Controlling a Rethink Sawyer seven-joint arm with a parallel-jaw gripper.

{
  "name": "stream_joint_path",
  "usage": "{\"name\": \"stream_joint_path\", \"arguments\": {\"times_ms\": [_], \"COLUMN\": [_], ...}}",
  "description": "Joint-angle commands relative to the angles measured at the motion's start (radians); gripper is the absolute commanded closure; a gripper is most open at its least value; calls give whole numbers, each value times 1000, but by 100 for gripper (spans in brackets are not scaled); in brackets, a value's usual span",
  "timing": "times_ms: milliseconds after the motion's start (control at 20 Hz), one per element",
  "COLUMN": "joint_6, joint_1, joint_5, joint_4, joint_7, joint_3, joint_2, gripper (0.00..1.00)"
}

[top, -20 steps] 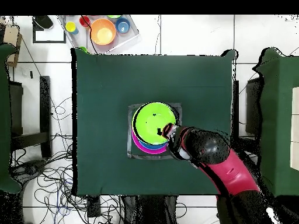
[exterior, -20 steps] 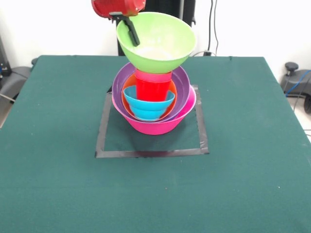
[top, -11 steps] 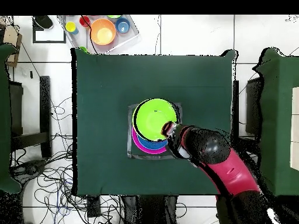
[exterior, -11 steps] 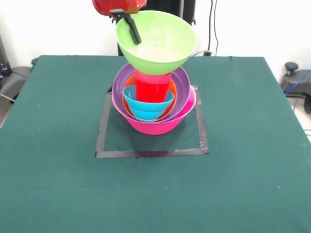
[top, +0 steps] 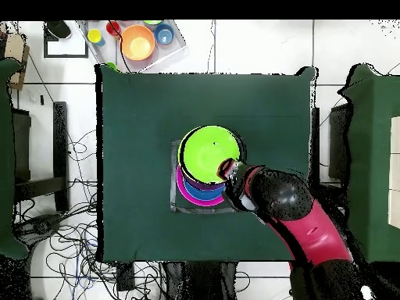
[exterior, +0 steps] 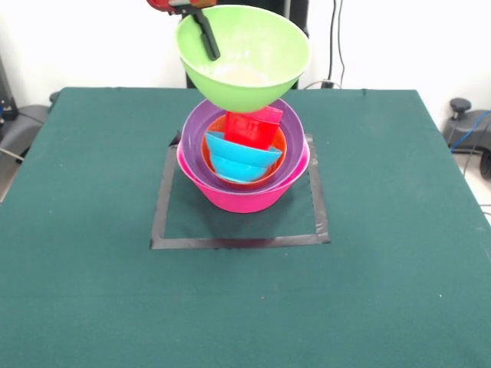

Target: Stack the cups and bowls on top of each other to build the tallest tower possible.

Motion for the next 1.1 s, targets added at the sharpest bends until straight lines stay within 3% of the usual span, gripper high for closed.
{"name": "stream_joint_path", "arguments": {"times_ms": [50, 600, 800, 1100], "joint_6": [46, -43, -110, -214], "joint_1": [18, 21, 21, -30], "joint_5": [46, 80, 102, 111], "joint_4": [17, 48, 105, 205], "joint_7": [131, 137, 153, 133], "joint_3": [63, 84, 98, 159], "joint_2": [17, 30, 26, 9], "gripper": [100, 100, 100, 100]}}
